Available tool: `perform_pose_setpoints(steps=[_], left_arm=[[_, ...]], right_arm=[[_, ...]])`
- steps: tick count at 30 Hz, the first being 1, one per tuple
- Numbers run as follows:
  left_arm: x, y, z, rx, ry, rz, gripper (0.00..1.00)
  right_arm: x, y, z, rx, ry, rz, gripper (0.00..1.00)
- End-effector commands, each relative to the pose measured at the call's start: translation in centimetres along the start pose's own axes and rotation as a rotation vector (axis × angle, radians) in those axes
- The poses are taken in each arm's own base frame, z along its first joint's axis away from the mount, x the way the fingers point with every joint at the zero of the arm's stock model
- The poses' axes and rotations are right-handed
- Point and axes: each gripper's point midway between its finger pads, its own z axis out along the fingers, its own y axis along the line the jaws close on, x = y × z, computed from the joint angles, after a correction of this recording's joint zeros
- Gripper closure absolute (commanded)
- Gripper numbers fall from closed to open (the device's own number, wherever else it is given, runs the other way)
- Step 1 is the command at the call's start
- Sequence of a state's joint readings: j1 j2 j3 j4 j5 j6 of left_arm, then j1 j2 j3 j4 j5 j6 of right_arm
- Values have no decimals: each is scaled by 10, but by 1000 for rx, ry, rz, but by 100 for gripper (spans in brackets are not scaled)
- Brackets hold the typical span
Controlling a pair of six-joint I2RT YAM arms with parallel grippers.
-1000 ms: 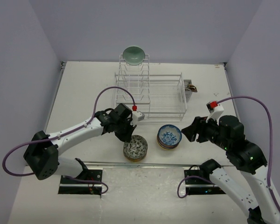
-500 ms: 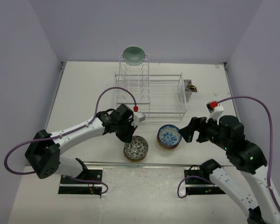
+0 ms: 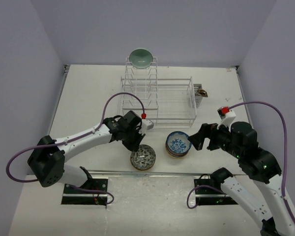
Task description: Unload the bowls from the dish rack
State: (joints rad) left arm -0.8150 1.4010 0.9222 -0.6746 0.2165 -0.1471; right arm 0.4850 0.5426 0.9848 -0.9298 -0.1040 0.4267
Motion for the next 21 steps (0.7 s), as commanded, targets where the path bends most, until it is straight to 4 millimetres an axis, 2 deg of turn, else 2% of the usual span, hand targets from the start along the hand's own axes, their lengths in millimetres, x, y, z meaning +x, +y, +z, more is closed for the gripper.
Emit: perform_pose_setpoints(steps=[1, 6, 12, 17, 20, 21], left_arm=[[10, 0, 1, -8, 47, -74, 87], [9, 0, 1, -13, 46, -74, 81], [4, 4, -4, -45, 18, -77, 64], [-14, 5, -23, -78, -75, -88, 56], [-27, 4, -43, -91, -146, -91, 52], [-38, 0, -56, -86, -196, -85, 48]], right_arm=[[-3, 2, -4, -9, -6, -12, 1], [-3, 3, -5, -14, -9, -13, 1], [-3, 3, -4, -11, -7, -13, 1], [-5, 2, -2, -3, -5, -13, 1], [-6, 2, -2, -1, -6, -15, 1], [-6, 2, -3, 0, -8, -15, 1]])
